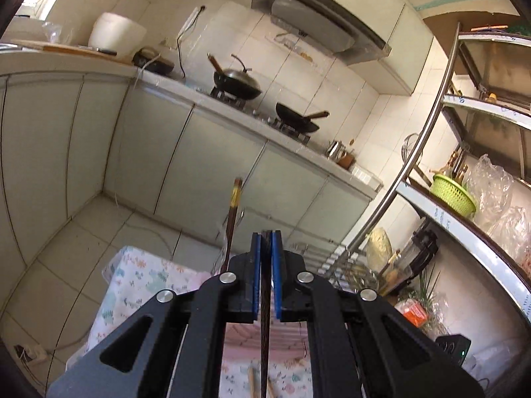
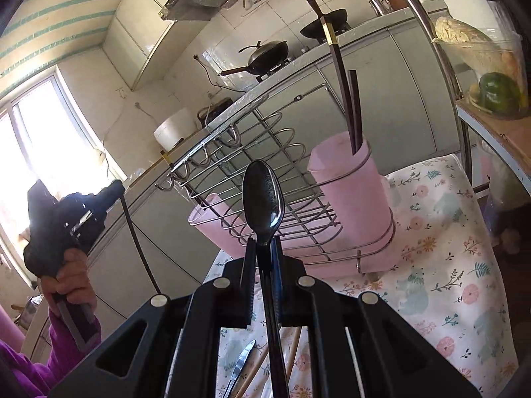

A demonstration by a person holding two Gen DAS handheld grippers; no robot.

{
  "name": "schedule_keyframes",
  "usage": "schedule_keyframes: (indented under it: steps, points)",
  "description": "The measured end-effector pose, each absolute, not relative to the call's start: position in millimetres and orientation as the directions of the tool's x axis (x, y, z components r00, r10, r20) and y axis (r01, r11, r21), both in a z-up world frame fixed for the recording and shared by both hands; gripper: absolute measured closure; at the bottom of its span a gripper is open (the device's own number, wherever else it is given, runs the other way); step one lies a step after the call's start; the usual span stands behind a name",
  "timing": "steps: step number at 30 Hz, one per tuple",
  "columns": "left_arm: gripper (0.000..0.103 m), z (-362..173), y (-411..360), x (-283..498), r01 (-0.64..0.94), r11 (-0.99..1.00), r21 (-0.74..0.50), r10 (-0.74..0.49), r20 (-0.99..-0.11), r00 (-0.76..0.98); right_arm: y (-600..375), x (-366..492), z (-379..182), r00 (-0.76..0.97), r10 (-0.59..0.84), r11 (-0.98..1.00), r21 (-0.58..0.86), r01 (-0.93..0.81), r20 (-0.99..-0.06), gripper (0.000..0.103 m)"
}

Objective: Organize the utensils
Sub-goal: 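Lift the dark chopstick and black spoon with both tools over the pink cup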

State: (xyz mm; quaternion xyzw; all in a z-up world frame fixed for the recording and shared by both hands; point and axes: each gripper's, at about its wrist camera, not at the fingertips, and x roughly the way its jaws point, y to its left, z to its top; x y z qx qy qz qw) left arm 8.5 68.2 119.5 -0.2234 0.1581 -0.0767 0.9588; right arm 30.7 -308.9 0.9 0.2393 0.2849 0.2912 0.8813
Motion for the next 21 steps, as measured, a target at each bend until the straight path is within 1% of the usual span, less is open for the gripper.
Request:
schedule_keyframes:
  steps: [3, 6, 11, 15, 17, 21]
  points:
    - [0.098, 134.7, 64.2, 16.1, 0.061, 0.896, -0.439, -0.161, -0.194, 0.968, -313.3, 32.4, -1.8, 0.682, 0.641, 0.717, 0.591, -0.369, -0.352, 0.094]
    - [0.098, 143.8, 56.5, 22.1, 0.020, 0.918, -0.396, -0.076, -0.127, 0.989, -318.6, 34.2, 0.7, 0.702, 0.630, 0.719, 0.590, -0.367, -0.331, 0.094]
    - [0.098, 144.5, 48.6, 31.0, -0.048, 0.935, -0.352, 0.033, -0.047, 0.998, -325.0, 33.5, 15.8, 0.749, 0.599, 0.740, 0.552, -0.384, -0.283, 0.094]
    - [0.098, 138.4, 46.9, 41.3, -0.092, 0.936, -0.339, 0.090, -0.021, 0.996, -330.0, 36.5, 35.9, 0.788, 0.577, 0.750, 0.521, -0.407, -0.214, 0.094]
    - [0.098, 134.5, 43.9, 46.8, -0.116, 0.944, -0.309, 0.119, -0.011, 0.993, -331.4, 38.9, 48.0, 0.807, 0.564, 0.757, 0.500, -0.421, -0.175, 0.094]
    - [0.098, 121.8, 38.4, 56.0, -0.124, 0.956, -0.265, 0.122, -0.025, 0.992, -332.9, 42.9, 72.0, 0.842, 0.533, 0.770, 0.463, -0.439, -0.088, 0.094]
